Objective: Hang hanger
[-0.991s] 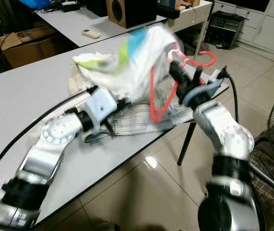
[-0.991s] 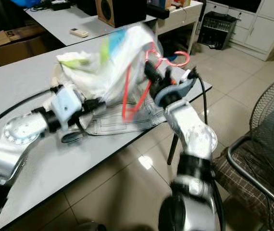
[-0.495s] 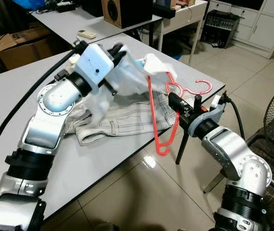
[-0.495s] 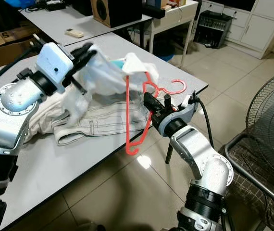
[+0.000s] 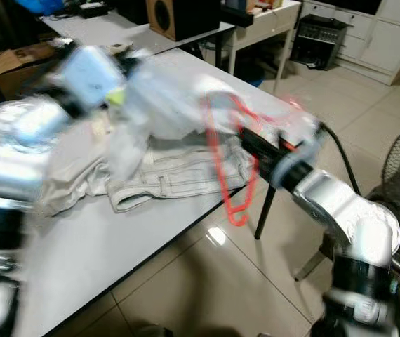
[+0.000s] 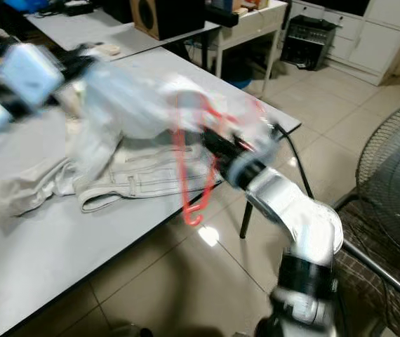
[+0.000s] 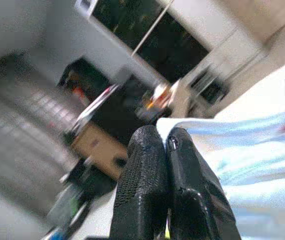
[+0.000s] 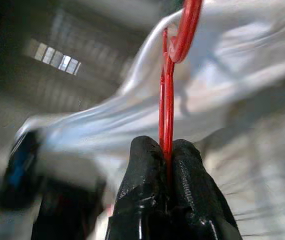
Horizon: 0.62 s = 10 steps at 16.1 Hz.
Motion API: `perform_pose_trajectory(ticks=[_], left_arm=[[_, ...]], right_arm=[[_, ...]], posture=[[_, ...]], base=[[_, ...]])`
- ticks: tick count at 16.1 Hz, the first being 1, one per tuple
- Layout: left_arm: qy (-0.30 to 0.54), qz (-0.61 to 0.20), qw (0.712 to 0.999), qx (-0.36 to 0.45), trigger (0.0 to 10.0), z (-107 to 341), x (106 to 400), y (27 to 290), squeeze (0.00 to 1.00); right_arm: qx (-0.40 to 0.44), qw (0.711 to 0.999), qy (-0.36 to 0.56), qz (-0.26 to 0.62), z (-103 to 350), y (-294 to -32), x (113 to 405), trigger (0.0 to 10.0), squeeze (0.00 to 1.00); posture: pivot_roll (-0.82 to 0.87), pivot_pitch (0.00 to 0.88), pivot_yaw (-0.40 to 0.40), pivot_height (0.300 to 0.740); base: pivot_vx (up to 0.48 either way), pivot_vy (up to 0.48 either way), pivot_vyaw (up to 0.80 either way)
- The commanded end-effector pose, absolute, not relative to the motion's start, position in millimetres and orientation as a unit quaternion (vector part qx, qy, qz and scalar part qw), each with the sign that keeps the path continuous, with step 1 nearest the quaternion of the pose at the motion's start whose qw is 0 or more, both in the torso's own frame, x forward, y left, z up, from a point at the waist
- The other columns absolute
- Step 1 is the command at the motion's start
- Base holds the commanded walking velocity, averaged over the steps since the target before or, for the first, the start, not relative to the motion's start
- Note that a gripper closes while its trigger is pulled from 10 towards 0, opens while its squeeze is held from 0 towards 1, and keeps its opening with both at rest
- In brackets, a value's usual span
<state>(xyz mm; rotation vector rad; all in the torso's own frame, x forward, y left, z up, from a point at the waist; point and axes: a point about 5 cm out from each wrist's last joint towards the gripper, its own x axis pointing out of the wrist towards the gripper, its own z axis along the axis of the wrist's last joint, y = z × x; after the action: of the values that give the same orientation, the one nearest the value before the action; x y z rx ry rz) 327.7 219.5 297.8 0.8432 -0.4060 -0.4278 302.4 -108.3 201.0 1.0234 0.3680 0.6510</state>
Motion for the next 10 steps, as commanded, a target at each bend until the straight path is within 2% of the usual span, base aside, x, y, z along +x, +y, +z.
perform_pose_trajectory(ticks=[1,4,6,7,8,9,10], left_arm=[[-0.212,-0.179,0.869,0.41,0.0,322,322,234,0.0],[-0.229,-0.143,0.858,0.437,0.0,353,310,252,0.0],[-0.248,-0.161,0.858,0.42,0.0,368,302,247,0.0],[-0.245,-0.185,0.86,0.408,0.0,367,301,241,0.0],[-0.198,-0.267,0.865,0.376,0.0,346,297,225,0.0],[-0.109,-0.337,0.871,0.339,0.0,302,295,210,0.0],[-0.061,-0.335,0.872,0.352,0.0,273,298,207,0.0]], right_arm=[[0.435,0.802,0.178,0.367,208,-92,298,10.0,0.0],[0.366,0.805,0.172,0.435,209,-76,299,10.0,0.0],[0.383,0.771,0.138,0.491,219,-66,297,10.0,0.0],[0.384,0.768,0.132,0.495,219,-67,296,10.0,0.0],[0.372,0.783,0.137,0.479,209,-75,296,10.0,0.0],[0.346,0.816,0.165,0.432,188,-89,296,10.0,0.0],[0.329,0.838,0.187,0.393,174,-102,295,10.0,0.0]], posture=[[0.01,0.0,0.015,0.74],[0.05,0.0,-0.009,0.74],[0.08,0.0,-0.021,0.74],[0.08,0.0,-0.021,0.74],[0.08,0.0,-0.018,0.74],[0.08,0.0,-0.01,0.74],[0.07,0.0,-0.008,0.74]], base=[[0.0,0.0,0.0],[0.0,0.0,0.0],[0.0,0.0,0.0],[0.0,0.0,0.0],[0.0,0.0,0.0],[0.0,0.0,0.0],[0.0,0.0,0.0]])
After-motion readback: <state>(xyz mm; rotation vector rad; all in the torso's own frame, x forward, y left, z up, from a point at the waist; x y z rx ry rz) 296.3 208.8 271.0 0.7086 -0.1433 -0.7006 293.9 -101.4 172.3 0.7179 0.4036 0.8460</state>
